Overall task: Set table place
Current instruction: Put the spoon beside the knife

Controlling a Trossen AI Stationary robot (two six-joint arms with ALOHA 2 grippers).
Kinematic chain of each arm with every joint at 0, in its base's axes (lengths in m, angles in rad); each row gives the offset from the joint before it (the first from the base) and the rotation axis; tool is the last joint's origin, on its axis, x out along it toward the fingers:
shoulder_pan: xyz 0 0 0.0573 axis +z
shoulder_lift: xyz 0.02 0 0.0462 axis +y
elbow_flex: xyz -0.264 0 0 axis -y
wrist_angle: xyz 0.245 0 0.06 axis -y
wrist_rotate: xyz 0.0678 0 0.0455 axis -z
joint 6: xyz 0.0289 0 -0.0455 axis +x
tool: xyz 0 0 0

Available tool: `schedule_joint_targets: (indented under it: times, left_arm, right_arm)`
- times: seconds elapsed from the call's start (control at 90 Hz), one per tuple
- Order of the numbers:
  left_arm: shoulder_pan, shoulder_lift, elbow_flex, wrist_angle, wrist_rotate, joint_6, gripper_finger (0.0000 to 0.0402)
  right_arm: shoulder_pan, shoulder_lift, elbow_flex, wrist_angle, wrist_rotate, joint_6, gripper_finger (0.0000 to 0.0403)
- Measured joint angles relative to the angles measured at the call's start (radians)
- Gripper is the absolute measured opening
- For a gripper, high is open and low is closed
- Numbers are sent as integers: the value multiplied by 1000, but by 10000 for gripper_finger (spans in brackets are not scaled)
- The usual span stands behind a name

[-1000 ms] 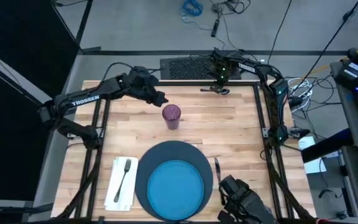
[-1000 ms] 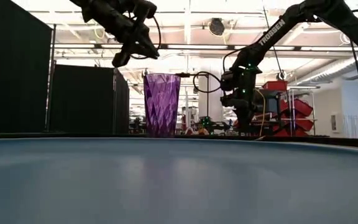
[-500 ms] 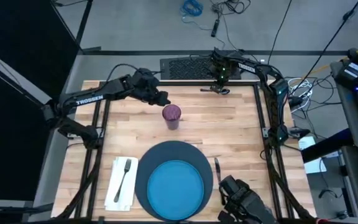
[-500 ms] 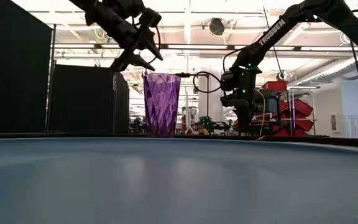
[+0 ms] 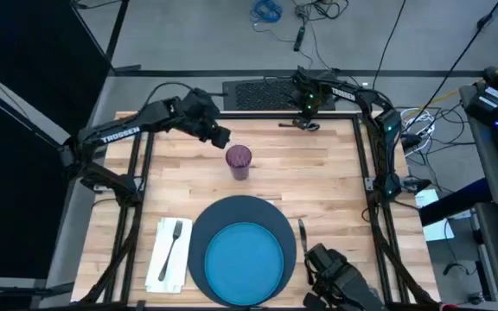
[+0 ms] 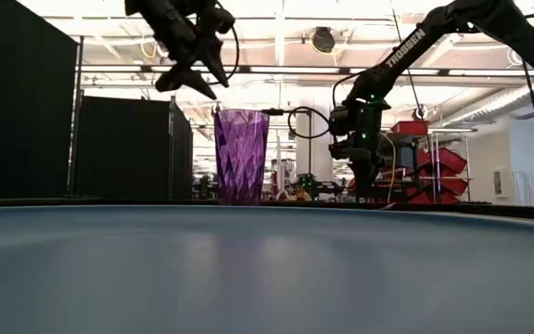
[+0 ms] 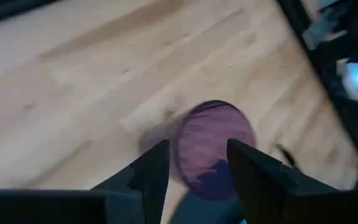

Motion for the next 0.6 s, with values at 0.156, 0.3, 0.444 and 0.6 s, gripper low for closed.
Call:
schedule_joint_targets:
  times: [0.156,0.3,0.444,0.6]
  left_arm:
    - [-15,89,11,-76,7,10,145]
    - [-46,153,16,-70,16,37,145]
    - [-52,179,29,-60,5,54,145]
    - [-53,183,30,-53,0,58,145]
  right_arm:
    - [0,0,0,-4,0,4,123]
    - [0,0,0,-4,0,2,123]
    - [0,-1,0,-4,0,-3,123]
    - [0,-1,0,-1,0,-8,123]
